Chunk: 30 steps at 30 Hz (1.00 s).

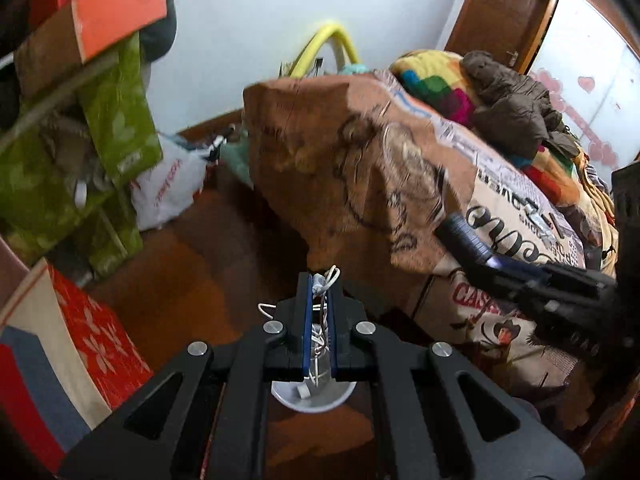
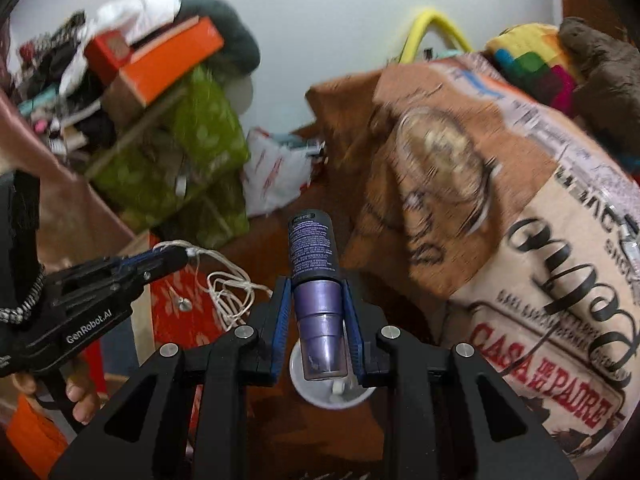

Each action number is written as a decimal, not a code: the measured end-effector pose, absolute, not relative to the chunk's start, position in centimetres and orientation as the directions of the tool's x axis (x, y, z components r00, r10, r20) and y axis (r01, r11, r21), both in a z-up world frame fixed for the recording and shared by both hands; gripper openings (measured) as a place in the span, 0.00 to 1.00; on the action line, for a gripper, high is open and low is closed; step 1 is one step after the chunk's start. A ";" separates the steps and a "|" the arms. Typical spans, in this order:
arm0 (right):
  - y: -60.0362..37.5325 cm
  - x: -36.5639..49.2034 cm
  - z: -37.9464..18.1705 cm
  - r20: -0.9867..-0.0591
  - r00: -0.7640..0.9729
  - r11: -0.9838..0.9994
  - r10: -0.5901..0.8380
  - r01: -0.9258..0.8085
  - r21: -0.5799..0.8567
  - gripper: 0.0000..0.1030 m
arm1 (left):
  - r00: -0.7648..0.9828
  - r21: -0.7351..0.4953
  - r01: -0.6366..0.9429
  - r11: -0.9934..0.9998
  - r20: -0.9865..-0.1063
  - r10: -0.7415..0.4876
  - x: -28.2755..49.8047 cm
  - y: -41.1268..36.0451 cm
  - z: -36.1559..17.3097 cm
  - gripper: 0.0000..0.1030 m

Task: Collect trash
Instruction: 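Open the left tool to drop the earphones while the right tool releases the spray can into the bin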

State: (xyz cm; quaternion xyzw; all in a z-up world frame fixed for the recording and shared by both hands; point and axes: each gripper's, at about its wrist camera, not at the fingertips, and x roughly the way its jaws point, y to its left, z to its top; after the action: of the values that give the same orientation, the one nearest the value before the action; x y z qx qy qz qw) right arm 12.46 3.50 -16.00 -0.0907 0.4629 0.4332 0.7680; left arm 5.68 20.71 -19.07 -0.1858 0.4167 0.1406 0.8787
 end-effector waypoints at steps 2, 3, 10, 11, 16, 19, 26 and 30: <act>4.1 12.1 -17.4 -0.810 0.174 0.604 0.560 -0.755 0.255 0.23 | 0.601 -0.217 -0.407 0.887 -0.795 0.081 5.6 20.7 -19.9 0.05; 4.3 12.1 -18.0 -0.818 0.162 0.602 0.552 -0.756 0.257 0.23 | 0.592 -0.225 -0.409 0.884 -0.803 0.069 5.7 20.6 -20.6 0.05; 4.9 12.4 -22.0 -0.875 0.103 0.616 0.473 -0.749 0.245 0.23 | 0.514 -0.248 -0.425 0.871 -0.858 0.006 6.8 20.3 -24.9 0.05; 5.0 12.5 -22.6 -0.882 0.097 0.619 0.460 -0.748 0.240 0.23 | 0.501 -0.254 -0.428 0.867 -0.866 -0.007 7.0 20.3 -25.6 0.05; 5.2 12.8 -24.6 -0.904 0.074 0.638 0.420 -0.733 0.236 0.23 | 0.429 -0.263 -0.441 0.858 -0.902 -0.057 7.8 20.0 -29.0 0.05; 5.2 13.2 -25.8 -0.912 0.054 0.653 0.406 -0.716 0.248 0.23 | 0.389 -0.267 -0.455 0.849 -0.918 -0.080 8.2 19.8 -31.0 0.05; 5.7 13.3 -28.0 -0.932 0.024 0.669 0.362 -0.703 0.242 0.23 | 0.315 -0.252 -0.502 0.827 -0.944 -0.097 9.2 20.5 -35.0 0.05; 5.7 13.5 -29.2 -0.939 0.003 0.674 0.344 -0.697 0.245 0.23 | 0.284 -0.249 -0.512 0.822 -0.952 -0.112 9.7 20.6 -36.7 0.05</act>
State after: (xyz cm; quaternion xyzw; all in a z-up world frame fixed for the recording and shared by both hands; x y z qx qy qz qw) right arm 13.53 5.72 -29.20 -0.1474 0.5976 0.3758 0.6928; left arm 9.72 20.56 -36.74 -0.2671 0.5835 0.1323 0.7554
